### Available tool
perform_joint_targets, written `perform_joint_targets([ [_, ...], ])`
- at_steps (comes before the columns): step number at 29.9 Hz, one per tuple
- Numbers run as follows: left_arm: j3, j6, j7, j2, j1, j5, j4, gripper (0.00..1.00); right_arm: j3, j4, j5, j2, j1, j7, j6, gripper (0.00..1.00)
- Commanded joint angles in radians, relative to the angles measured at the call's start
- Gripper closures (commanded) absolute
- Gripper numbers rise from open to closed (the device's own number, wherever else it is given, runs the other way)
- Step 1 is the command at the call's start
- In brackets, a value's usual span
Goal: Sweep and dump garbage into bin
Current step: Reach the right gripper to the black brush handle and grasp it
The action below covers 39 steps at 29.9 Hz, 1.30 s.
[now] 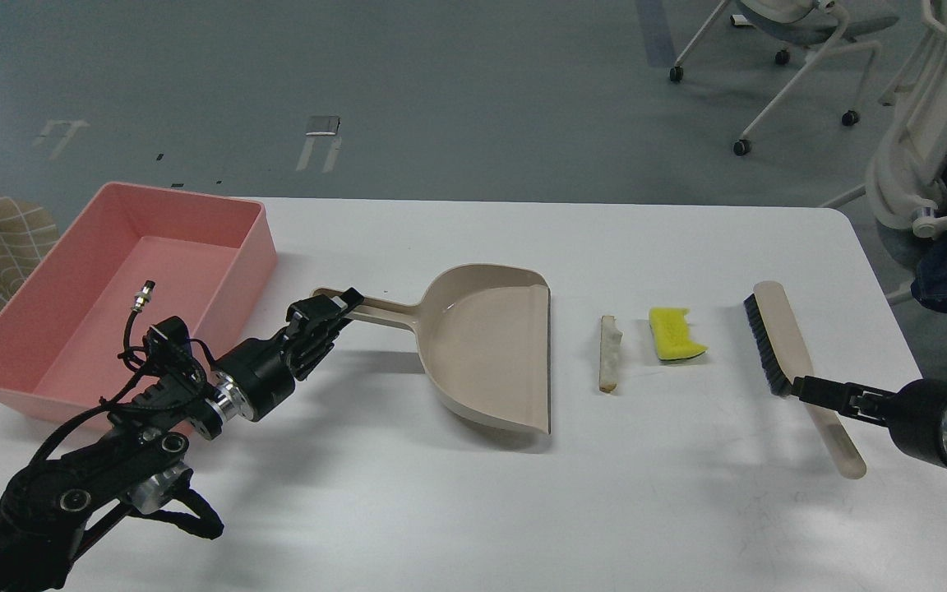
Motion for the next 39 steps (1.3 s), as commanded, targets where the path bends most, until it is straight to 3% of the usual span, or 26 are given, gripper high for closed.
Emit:
perform_joint_targets([
  [1, 0.000, 0.001, -0.002, 0.000, 0.003, 0.000, 0.000, 0.96, 0.000, 0.000, -0.007, 0.004, 0.001, -0.008, 0.000, 0.15],
  [10, 0.000, 0.001, -0.002, -0.002, 0.003, -0.002, 0.014, 0.96, -0.001, -0.009, -0.029, 0.027, -0.014, -0.011, 0.000, 0.53],
  [25, -0.002, 0.000, -0.005, -0.003, 0.011, -0.006, 0.043, 0.93, -0.006, -0.016, -0.029, 0.076, -0.011, -0.011, 0.000, 0.54],
  [28, -0.003, -0.002, -0.005, -0.005, 0.011, -0.008, 0.042, 0.93, -0.008, -0.016, -0.029, 0.076, -0.011, -0.010, 0.000, 0.73],
  [30, -0.003, -0.002, -0.005, -0.006, 0.011, -0.006, 0.042, 0.93, -0.008, -0.017, -0.029, 0.072, -0.013, -0.011, 0.000, 0.95],
  [32, -0.003, -0.002, -0.005, -0.008, 0.011, -0.006, 0.043, 0.93, -0.008, -0.017, -0.029, 0.072, -0.013, -0.011, 0.000, 1.00],
  [39, -0.002, 0.000, -0.004, -0.008, 0.014, -0.006, 0.043, 0.93, 0.000, -0.019, -0.021, 0.082, -0.007, -0.007, 0.000, 1.00],
])
